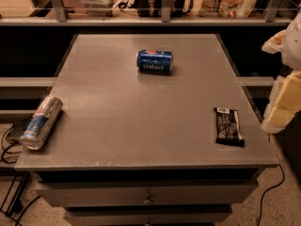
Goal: Move rxbar chocolate near redbull can
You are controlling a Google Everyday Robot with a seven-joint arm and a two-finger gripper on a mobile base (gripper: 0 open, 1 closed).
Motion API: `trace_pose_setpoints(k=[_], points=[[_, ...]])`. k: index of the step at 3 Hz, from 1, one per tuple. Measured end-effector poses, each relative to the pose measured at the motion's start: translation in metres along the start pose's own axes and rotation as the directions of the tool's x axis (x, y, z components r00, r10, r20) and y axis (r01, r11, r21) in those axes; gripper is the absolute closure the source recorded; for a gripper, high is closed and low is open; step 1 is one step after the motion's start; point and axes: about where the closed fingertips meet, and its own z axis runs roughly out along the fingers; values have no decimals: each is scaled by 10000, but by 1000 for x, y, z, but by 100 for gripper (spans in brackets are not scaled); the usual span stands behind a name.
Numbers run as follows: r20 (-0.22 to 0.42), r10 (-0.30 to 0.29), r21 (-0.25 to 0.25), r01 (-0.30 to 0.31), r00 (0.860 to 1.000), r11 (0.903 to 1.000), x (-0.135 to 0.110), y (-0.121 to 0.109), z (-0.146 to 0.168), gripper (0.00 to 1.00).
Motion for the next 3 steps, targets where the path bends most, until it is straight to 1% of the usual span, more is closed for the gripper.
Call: trace_pose_setpoints(k=[1,2,3], points=[[0,0,0,0,10000,10000,0,0,0,0],[101,-175,33,175,9998,9998,-3,-1,4,0],[648,-256,-379,281,9976,9989,-8,0,28,0]])
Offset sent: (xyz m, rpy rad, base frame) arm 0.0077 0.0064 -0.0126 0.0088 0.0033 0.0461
